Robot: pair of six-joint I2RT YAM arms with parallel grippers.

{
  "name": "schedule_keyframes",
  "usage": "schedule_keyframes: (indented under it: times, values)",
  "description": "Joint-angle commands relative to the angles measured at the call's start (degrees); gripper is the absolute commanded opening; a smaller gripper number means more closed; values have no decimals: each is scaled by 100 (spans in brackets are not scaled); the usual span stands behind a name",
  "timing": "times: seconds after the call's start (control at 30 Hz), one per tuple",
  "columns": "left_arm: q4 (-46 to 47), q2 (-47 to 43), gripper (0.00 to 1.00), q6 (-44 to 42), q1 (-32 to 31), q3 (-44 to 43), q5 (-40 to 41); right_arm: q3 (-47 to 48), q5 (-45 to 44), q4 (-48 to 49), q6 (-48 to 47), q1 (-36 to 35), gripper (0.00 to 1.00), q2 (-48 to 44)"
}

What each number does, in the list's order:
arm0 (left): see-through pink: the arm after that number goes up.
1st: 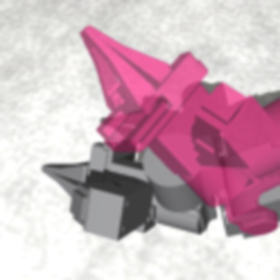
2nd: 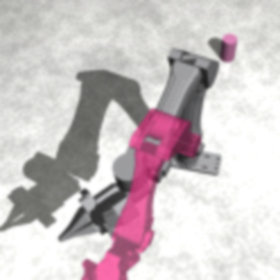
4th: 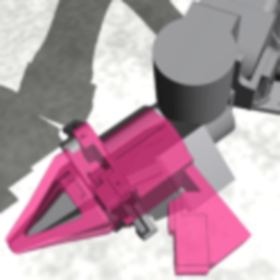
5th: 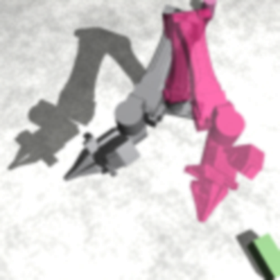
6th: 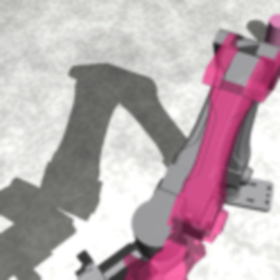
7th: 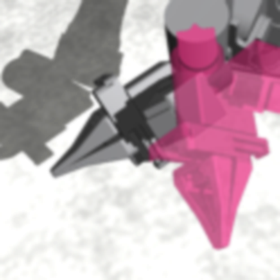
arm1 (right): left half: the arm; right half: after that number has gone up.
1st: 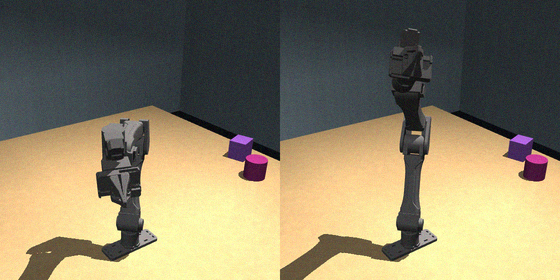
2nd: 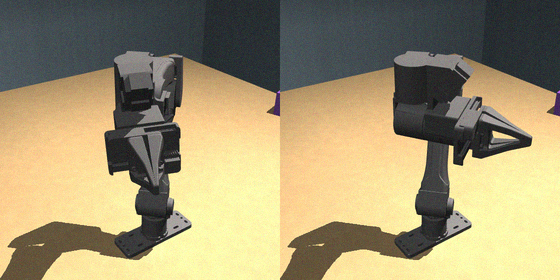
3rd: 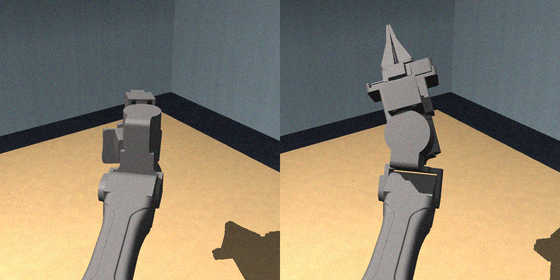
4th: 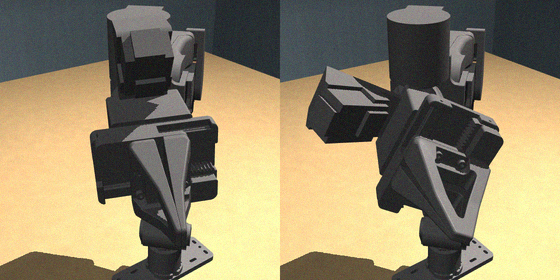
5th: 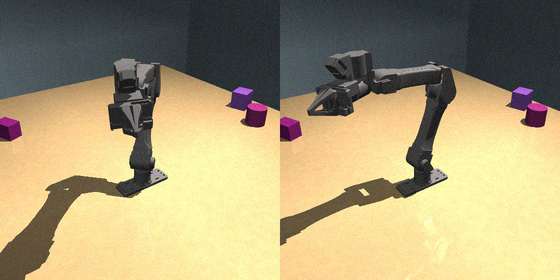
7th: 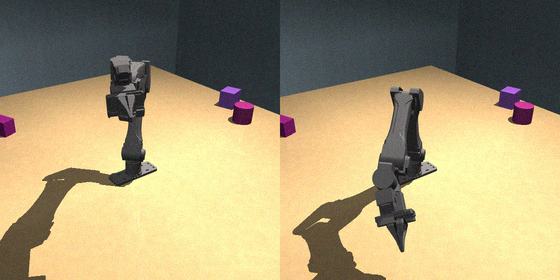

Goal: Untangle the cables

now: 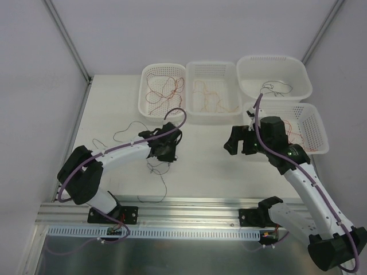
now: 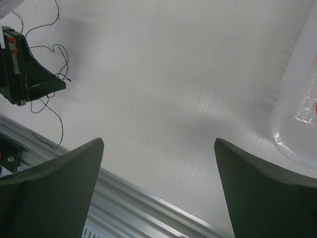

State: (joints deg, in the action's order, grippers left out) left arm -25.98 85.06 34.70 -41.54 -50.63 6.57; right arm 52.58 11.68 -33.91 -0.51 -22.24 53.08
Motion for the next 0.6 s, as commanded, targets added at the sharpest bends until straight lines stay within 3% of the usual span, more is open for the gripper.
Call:
schedule_keyframes:
  times: [0.0, 0.23, 0.43, 0.57]
  values:
    - [119, 343, 0, -190, -661, -1043, -340, -37, -534, -54, -151, -35, 99, -526]
    - [93, 793, 0, -692, -1611, -3186, -780, -46, -1527, -2, -142, -26, 99, -1660]
    - [58, 609, 1, -964, -1682, -3594, -833, -19, -1731, 34, -265, -26, 99, -2188]
    - [40, 547, 24, -1036, -1630, -3200, -499, -98, -1556, 25, -335, -26, 99, -2013]
